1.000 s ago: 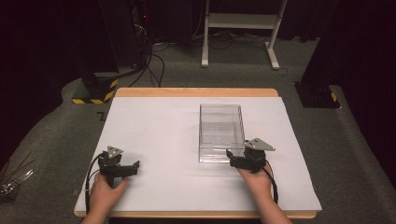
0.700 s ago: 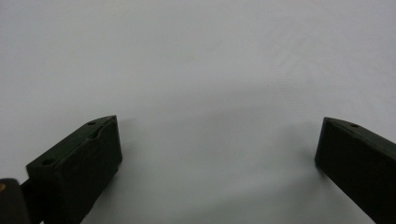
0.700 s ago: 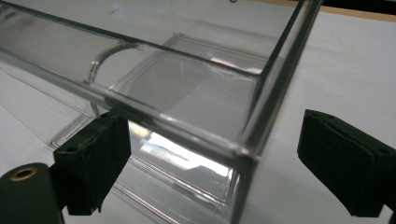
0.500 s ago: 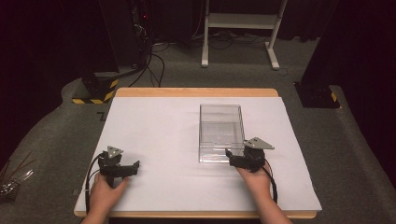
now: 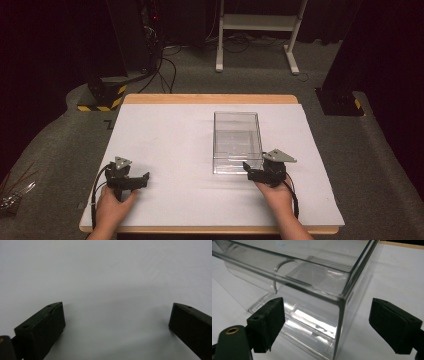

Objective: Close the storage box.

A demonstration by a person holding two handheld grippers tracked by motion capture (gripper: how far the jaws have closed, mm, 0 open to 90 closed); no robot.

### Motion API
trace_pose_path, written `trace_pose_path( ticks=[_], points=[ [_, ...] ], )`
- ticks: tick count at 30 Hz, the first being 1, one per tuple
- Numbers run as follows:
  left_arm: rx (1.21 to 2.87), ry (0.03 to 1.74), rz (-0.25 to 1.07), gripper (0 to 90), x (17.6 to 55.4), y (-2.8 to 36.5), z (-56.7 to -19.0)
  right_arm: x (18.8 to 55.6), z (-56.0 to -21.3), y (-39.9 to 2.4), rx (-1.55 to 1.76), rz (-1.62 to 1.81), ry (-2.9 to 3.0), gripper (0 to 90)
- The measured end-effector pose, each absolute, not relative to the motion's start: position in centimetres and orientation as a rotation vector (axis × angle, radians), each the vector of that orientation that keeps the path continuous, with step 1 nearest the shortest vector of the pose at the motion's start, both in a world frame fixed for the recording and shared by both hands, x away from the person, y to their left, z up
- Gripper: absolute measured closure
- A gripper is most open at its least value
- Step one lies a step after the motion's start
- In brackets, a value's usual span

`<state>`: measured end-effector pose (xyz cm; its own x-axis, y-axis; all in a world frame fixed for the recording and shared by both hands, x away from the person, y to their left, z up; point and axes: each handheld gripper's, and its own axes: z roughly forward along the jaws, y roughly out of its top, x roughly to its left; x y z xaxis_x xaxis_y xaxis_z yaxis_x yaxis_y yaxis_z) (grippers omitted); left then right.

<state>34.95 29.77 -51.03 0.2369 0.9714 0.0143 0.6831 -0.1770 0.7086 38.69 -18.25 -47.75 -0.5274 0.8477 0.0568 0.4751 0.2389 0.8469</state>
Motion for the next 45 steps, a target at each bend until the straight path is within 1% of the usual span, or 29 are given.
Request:
trace_pose_path(
  ticks=[12,21,35,41,45],
  points=[
    [1.935,1.51,0.649,0.9,34.9,29.7,-51.0,37.0,-47.4,-19.6,1.198,1.237,2.088,13.5],
    [1.934,1.51,0.649,0.9,34.9,29.7,-51.0,35.4,-47.3,-21.5,1.195,1.248,2.074,14.2],
    [1.934,1.51,0.649,0.9,34.9,29.7,-51.0,34.7,-48.9,-25.9,1.285,1.149,2.039,15.0],
    [1.933,1.511,0.649,0.9,34.9,29.7,-51.0,34.4,-49.7,-26.9,1.313,1.089,2.047,15.1],
    [1.933,1.511,0.65,0.9,34.9,29.7,-51.0,34.5,-49.8,-26.8,1.315,1.061,2.071,14.9]
  ],
)
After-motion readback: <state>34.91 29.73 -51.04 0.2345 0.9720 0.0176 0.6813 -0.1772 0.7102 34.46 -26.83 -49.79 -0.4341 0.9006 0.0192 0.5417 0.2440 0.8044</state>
